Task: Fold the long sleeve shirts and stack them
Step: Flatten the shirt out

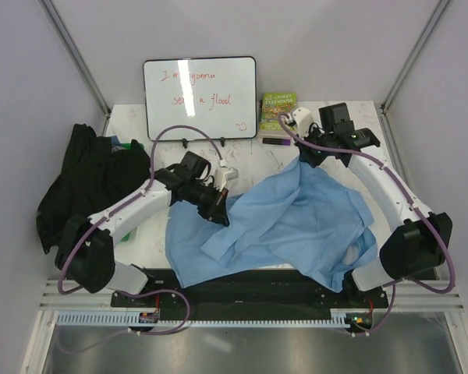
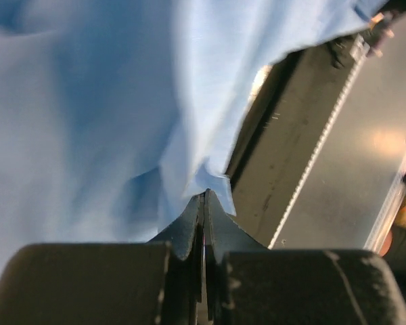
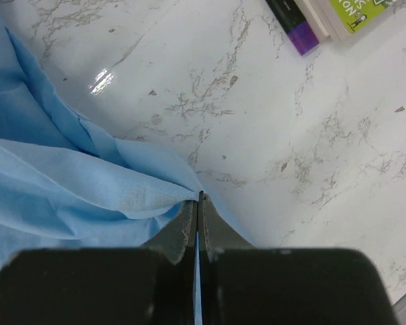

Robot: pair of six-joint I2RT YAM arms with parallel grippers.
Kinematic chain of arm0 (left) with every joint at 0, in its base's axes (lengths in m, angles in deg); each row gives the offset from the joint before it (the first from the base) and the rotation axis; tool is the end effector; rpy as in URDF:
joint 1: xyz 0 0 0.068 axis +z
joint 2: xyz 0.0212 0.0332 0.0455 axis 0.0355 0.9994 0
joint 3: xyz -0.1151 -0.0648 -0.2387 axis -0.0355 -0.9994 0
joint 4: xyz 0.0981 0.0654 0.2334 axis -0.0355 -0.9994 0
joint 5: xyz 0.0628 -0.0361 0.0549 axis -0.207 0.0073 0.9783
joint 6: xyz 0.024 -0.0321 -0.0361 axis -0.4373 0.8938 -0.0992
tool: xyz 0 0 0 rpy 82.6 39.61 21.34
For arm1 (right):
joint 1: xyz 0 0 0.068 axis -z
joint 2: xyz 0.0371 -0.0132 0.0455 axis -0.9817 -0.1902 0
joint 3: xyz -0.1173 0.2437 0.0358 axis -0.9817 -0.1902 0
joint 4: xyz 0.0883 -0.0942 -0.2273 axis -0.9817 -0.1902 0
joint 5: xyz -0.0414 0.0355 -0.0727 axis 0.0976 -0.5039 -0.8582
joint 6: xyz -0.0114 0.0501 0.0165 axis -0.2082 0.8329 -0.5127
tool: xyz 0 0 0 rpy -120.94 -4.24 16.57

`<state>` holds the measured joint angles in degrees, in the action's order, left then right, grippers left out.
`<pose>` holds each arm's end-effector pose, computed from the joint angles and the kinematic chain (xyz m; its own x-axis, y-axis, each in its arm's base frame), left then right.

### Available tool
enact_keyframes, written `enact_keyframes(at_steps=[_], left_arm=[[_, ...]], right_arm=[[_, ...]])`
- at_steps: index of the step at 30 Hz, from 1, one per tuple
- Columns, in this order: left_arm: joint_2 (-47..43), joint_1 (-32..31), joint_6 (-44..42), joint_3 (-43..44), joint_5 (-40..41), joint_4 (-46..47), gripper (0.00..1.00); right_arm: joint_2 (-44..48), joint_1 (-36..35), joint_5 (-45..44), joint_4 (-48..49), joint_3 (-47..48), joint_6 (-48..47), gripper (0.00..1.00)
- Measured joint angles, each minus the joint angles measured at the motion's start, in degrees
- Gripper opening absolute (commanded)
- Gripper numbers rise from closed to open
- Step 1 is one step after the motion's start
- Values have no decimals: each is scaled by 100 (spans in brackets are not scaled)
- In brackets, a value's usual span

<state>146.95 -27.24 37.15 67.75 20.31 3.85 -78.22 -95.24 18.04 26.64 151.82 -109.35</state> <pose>0.2299 -0.1556 0.2345 -0.7522 0.4591 -0.4728 0.6584 0.4945 -0.5674 0.3064 0.0989 0.3359 -0.4604 -0.5718 -0.6791 -0.7086 0.6974 -0.1068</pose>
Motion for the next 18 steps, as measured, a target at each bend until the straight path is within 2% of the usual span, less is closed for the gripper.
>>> enact_keyframes(at_steps=[3,4,7,8,9,10,13,15,18], left_arm=[[-232,-887,-22,146,98,37,2],[-308,-1303,-85,238,125,42,7],[-485,-2354,-437,509,223,15,39],[-557,-2444,-586,533,264,-22,48],[-680,-2400,-741,531,345,-103,56],[-791,-2138,-916,531,374,-186,58],[-863,-501,-1458,610,382,-280,80],[-538,369,-1880,839,708,-258,85],[157,564,-2387,1128,1270,-197,88]], right_arm=[[-46,116,46,13,26,42,0],[-59,177,74,9,26,52,0],[-72,439,304,2,24,57,0],[-59,509,348,0,24,48,0],[-33,577,420,15,-2,9,0],[24,643,459,31,-63,-42,0],[308,695,592,-37,-330,-188,0],[485,688,717,-87,-413,-262,0],[638,669,885,-101,-411,-313,0]])
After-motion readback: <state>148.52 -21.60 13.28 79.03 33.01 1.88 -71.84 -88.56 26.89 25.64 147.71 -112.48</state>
